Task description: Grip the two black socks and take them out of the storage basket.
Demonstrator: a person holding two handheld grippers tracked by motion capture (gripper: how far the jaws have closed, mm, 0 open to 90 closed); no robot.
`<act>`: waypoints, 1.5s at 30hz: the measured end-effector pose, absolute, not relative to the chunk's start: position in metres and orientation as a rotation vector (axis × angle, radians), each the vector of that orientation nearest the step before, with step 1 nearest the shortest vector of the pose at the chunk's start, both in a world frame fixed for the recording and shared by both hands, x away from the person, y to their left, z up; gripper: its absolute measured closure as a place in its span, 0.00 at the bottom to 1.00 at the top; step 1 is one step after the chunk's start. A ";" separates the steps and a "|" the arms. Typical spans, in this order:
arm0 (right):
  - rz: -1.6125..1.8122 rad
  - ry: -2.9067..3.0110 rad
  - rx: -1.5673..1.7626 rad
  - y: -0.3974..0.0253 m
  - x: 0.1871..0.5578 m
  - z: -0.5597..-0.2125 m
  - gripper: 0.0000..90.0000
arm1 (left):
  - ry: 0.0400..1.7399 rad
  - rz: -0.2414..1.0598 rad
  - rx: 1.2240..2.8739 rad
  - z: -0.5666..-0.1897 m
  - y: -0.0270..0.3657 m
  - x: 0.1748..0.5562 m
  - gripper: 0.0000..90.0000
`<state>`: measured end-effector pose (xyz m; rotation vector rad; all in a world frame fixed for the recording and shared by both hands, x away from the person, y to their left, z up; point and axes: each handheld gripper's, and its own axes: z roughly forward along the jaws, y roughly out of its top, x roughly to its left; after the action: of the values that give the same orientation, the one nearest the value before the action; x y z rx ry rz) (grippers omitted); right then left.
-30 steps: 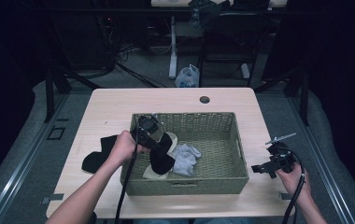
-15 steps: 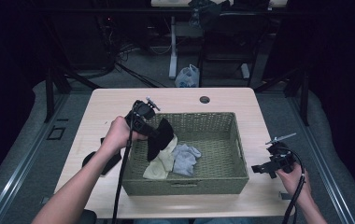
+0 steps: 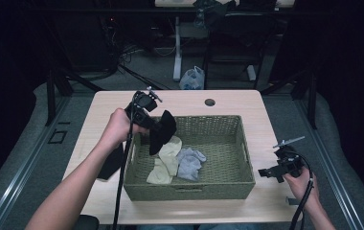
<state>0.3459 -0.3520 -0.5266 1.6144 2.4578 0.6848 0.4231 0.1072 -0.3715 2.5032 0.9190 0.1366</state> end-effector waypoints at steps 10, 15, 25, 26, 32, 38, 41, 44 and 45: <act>0.682 2.466 1.610 -0.352 0.346 -0.526 0.02 | 0.936 0.169 2.471 -0.352 0.113 0.432 0.95; 0.680 2.461 1.611 -0.352 0.346 -0.526 0.02 | 0.951 0.187 2.459 -0.342 0.119 0.435 0.95; 0.670 2.471 1.606 -0.352 0.346 -0.525 0.02 | 1.003 0.240 2.411 -0.324 0.145 0.435 0.95; 0.674 2.470 1.605 -0.352 0.346 -0.526 0.02 | 1.008 0.243 2.405 -0.323 0.149 0.434 0.95; 0.671 2.472 1.609 -0.351 0.346 -0.526 0.02 | 1.064 0.260 2.368 -0.318 0.175 0.430 0.95; 0.674 2.472 1.609 -0.351 0.346 -0.526 0.02 | 1.132 0.279 2.339 -0.318 0.201 0.425 0.95; 0.684 2.470 1.616 -0.351 0.346 -0.526 0.02 | 1.165 0.281 2.330 -0.321 0.216 0.423 0.95; 0.690 2.454 1.622 -0.350 0.346 -0.527 0.02 | 1.207 0.281 2.310 -0.327 0.231 0.420 0.95; 0.689 2.453 1.623 -0.350 0.346 -0.527 0.02 | 1.226 0.281 2.303 -0.330 0.238 0.419 0.95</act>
<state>0.3457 -0.3496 -0.5268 1.6227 2.4527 0.6886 0.4191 0.2377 -0.3299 2.3033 1.2257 0.2815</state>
